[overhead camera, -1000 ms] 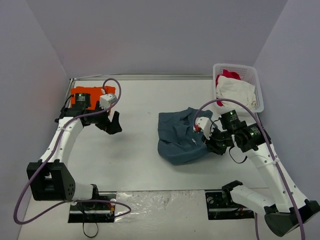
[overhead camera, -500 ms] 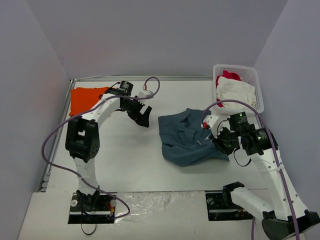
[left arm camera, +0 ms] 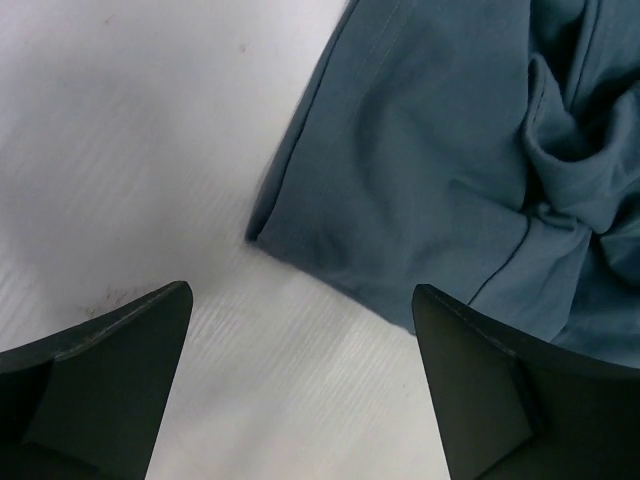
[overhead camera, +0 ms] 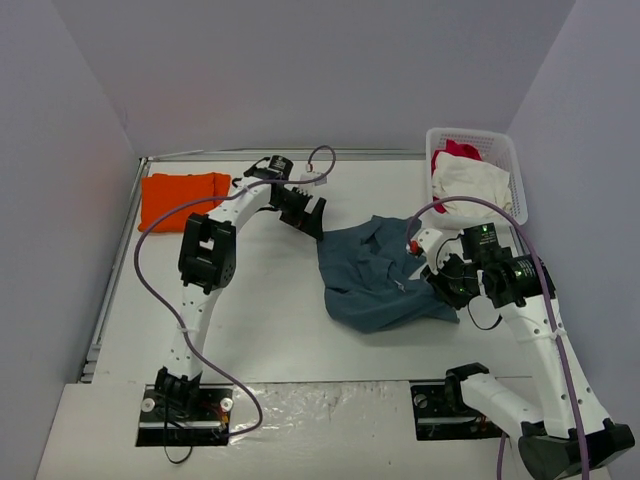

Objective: Fold and stack the t-shirts
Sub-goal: Flatten out the tshirt

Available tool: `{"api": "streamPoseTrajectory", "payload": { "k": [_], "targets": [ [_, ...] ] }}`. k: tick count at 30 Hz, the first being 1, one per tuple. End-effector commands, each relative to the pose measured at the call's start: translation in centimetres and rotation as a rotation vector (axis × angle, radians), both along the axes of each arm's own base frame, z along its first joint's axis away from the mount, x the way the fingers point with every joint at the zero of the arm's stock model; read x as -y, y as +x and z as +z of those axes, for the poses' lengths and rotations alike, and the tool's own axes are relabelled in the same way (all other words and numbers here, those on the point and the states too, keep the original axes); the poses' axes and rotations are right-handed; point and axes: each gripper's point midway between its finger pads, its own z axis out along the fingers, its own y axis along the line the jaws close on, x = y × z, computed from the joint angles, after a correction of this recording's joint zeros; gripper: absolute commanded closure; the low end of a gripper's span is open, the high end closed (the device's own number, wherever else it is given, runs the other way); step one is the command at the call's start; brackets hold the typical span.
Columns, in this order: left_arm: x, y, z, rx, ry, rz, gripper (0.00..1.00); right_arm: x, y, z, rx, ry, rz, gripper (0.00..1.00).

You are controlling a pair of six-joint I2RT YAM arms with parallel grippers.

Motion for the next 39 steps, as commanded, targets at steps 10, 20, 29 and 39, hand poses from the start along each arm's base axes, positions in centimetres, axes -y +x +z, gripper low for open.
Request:
{"api": "streamPoseTrajectory", "payload": {
  "k": [10, 20, 29, 39],
  "targets": [
    [4.2, -4.2, -2.5, -0.114, 0.054, -0.146, 0.33, 0.3, -0.4, -0.5, -0.037, -0.006, -0.011, 1.0],
    [3.1, -6.3, -5.3, -0.168, 0.148, -0.197, 0.98, 0.1, 1.0, -0.8, -0.018, -0.011, -0.001, 1.0],
    [-6.2, 1.0, 6.3, 0.048, 0.084, 0.087, 0.97, 0.0, 8.3, -1.0, -0.009, -0.038, -0.011, 1.0],
    [-21.2, 1.9, 20.9, 0.25, 0.02, 0.414, 0.98, 5.5, 22.4, 5.6, 0.143, 0.124, -0.211, 1.0]
  ]
}}
